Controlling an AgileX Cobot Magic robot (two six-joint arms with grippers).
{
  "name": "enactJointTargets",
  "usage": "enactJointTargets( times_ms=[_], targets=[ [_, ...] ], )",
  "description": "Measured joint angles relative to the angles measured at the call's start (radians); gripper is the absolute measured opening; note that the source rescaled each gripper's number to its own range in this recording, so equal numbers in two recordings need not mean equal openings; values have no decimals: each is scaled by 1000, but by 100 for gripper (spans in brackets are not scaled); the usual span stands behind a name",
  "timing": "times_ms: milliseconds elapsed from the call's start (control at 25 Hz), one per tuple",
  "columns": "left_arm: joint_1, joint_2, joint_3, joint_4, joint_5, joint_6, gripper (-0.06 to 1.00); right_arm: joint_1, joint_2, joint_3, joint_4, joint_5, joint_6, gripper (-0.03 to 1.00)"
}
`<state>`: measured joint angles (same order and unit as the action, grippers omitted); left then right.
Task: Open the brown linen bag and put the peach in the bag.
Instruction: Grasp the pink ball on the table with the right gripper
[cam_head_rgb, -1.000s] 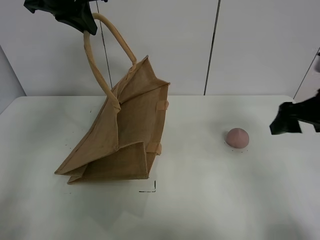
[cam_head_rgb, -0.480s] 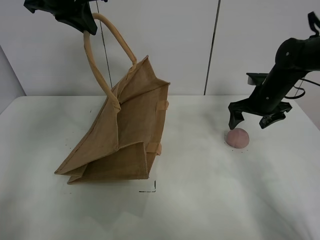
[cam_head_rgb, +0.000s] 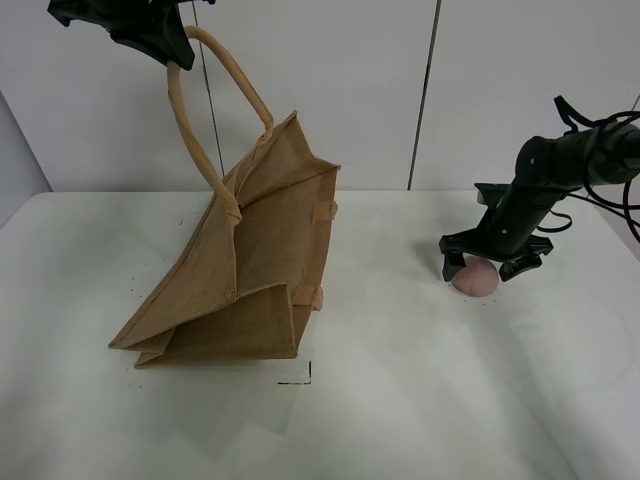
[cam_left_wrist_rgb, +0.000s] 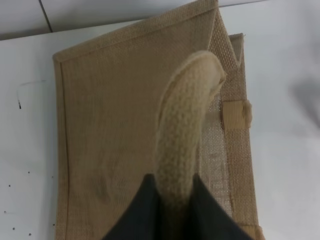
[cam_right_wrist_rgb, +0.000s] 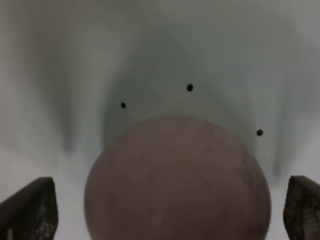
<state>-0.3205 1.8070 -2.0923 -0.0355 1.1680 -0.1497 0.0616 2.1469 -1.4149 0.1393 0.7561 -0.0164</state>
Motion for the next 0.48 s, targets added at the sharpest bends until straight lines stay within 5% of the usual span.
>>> enactJointTargets(
  times_ms=[120, 240, 320, 400, 480],
  targets=[
    [0, 0, 0, 0, 0, 0, 0, 0, 3, 0, 0, -9, 2, 93],
    [0, 0, 0, 0, 0, 0, 0, 0, 3, -3, -2, -12, 2, 57],
    [0, 0, 0, 0, 0, 0, 0, 0, 1, -4, -2, -12, 2, 17],
    [0, 0, 0, 0, 0, 0, 0, 0, -1, -13, -2, -7, 2, 2],
    [0, 0, 0, 0, 0, 0, 0, 0, -2, -39, 1, 29, -7, 0]
  ],
)
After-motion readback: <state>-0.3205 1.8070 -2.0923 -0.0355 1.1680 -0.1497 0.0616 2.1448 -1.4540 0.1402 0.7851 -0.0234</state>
